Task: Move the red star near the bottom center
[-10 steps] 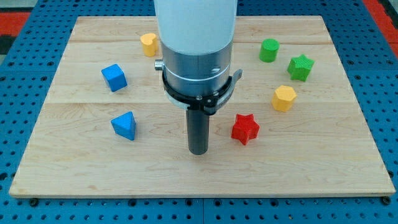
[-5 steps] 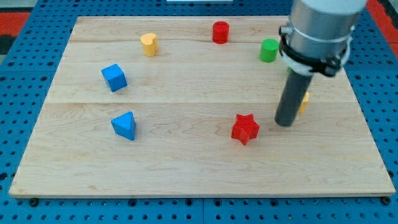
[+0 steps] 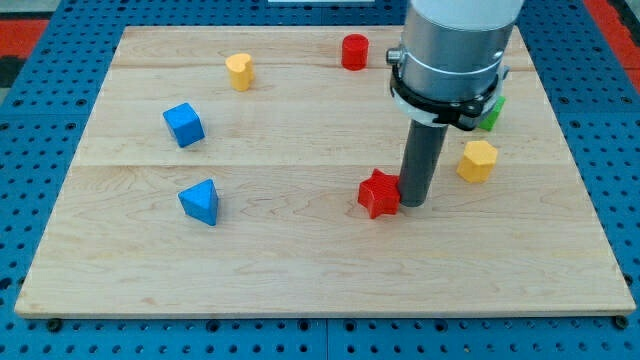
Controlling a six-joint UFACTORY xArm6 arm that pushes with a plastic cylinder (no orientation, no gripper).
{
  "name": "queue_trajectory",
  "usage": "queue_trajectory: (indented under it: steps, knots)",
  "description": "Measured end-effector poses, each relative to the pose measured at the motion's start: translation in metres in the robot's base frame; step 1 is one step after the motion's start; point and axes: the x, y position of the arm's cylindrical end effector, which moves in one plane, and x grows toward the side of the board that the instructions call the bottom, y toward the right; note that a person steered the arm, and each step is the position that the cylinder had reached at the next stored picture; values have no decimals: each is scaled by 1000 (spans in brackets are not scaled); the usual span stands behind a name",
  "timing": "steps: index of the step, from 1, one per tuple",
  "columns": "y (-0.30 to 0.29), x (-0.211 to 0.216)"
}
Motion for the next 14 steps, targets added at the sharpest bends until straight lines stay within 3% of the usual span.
queue_trajectory:
  steps: [2,3,7,13,14]
  knots:
    - [9,-12]
    - [22,-46]
    - [-40,-48]
    - [-17,-3]
    - [2,-33]
